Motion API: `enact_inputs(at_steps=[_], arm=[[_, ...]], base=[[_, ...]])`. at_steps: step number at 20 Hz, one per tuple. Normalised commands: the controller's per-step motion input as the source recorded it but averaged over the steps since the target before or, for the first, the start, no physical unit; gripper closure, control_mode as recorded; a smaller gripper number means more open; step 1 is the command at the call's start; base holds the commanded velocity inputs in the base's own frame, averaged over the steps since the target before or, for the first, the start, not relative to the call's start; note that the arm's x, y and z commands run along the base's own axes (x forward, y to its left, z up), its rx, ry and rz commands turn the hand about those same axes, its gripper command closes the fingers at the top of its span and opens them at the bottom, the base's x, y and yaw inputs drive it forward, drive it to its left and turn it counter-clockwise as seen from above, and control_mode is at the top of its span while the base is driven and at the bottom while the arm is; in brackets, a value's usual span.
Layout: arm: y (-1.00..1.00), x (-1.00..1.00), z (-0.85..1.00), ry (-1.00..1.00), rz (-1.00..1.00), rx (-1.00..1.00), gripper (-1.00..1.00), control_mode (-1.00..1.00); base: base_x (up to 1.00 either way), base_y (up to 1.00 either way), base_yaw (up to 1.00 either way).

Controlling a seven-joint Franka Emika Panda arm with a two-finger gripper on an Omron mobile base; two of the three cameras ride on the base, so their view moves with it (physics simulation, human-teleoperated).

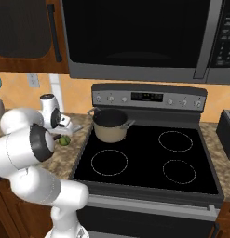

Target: Put the lime and lime in the pot. Retrieve the spatula and lightly stir the vegetables in the pot.

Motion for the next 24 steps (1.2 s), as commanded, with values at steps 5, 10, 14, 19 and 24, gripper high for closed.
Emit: enact_inputs(at_steps=[5,10,14,19,24], arm=[[0.00,0.12,-0.26,0.00,-0.12,0.00,-1.00,-1.00],[0.00,0.10,-0.21,-0.04,-0.12,0.01,-1.00,-1.00],[0.00,0.19,-0.08,-0.01,-0.08,0.03,-1.00,-1.00],[0.00,0.19,-0.10,0.00,-0.07,0.03,-1.00,-1.00],[0.00,0.07,-0.23,0.01,-0.07,0.00,-1.00,-1.00]], base=[[0.00,0.00,0.00],[0.00,0.00,0.00],[0.00,0.00,0.00],[0.00,0.00,0.00],[0.00,0.00,0.00]])
